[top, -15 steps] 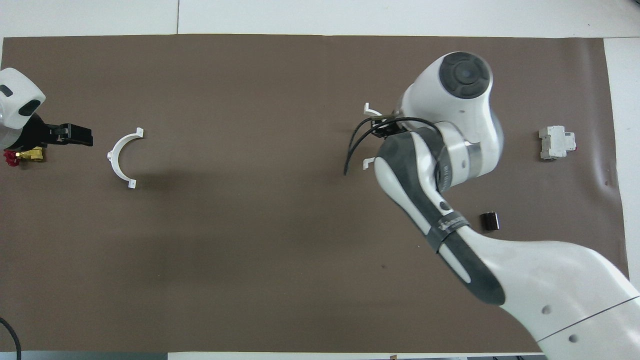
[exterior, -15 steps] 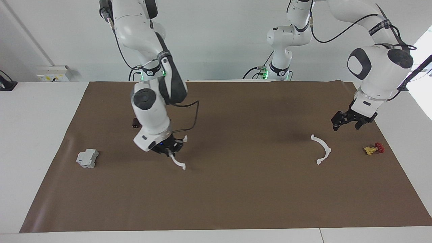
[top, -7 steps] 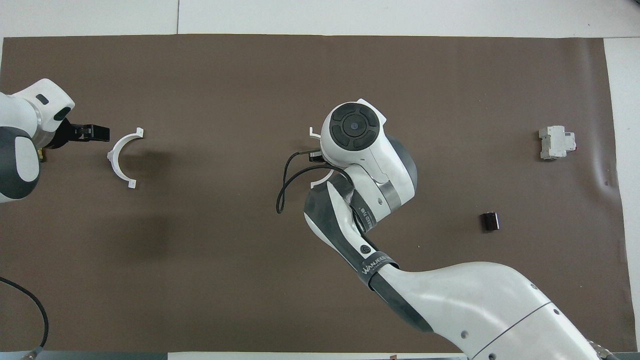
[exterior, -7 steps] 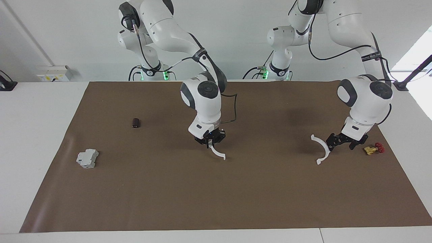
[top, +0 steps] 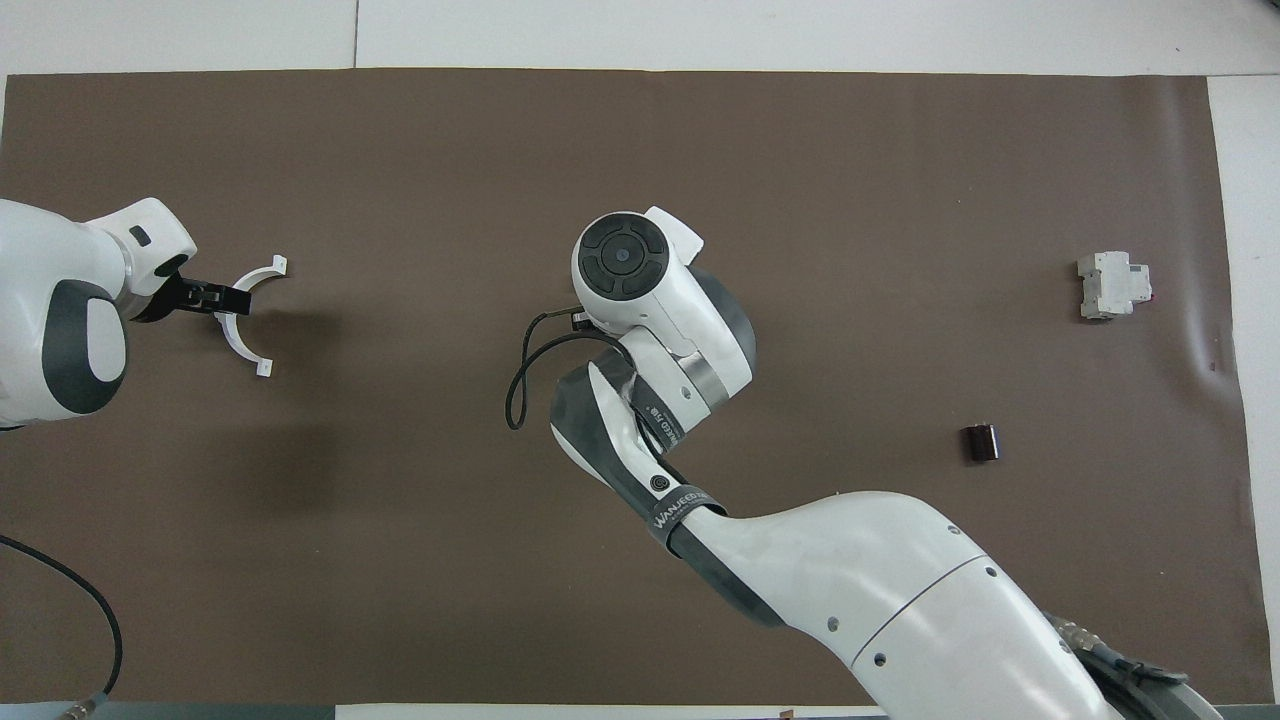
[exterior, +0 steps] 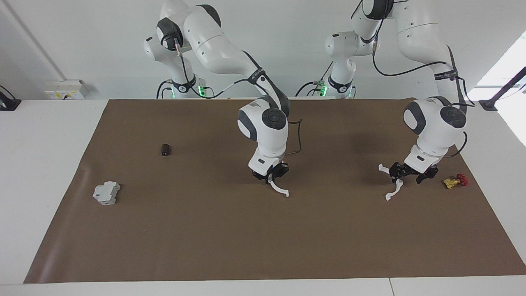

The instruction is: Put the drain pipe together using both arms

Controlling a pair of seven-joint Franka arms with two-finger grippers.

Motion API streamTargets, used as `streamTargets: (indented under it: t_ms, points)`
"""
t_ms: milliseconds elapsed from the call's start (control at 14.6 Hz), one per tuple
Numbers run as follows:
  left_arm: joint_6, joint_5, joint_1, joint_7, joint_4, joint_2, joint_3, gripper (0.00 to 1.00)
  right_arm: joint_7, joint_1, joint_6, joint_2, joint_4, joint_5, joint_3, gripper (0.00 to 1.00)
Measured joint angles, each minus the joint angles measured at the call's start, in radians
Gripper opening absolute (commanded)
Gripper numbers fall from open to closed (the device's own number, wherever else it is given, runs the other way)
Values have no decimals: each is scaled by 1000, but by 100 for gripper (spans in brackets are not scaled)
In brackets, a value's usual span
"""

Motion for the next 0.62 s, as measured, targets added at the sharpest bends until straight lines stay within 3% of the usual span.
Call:
streamTargets:
  t_ms: [69, 137, 206, 274, 411, 549, 617]
  points:
    - [7, 0, 0, 14, -7, 0, 0, 73, 0, -2, 19, 2, 0, 0, -2, 22]
    - [17, 0, 0, 23, -15, 0, 0, 62, 0, -3, 36, 4, 0, 0, -3, 49]
    - [34, 0, 0, 28, -25, 0, -1, 50, 0, -3, 47, 4, 0, 0, -3, 94]
    - [51, 0, 0, 30, -36, 0, -1, 34, 0, -2, 49, 4, 0, 0, -3, 100]
    - [63, 0, 0, 31, -46, 0, -3, 20, 0, -2, 49, 4, 3, 0, -3, 100]
    - [65, 0, 0, 32, -51, -1, -4, 0, 0, -3, 47, -1, 20, 0, -5, 100]
    - [66, 0, 0, 32, -52, -4, -4, 0, 0, -10, 29, -15, 31, -1, -11, 100]
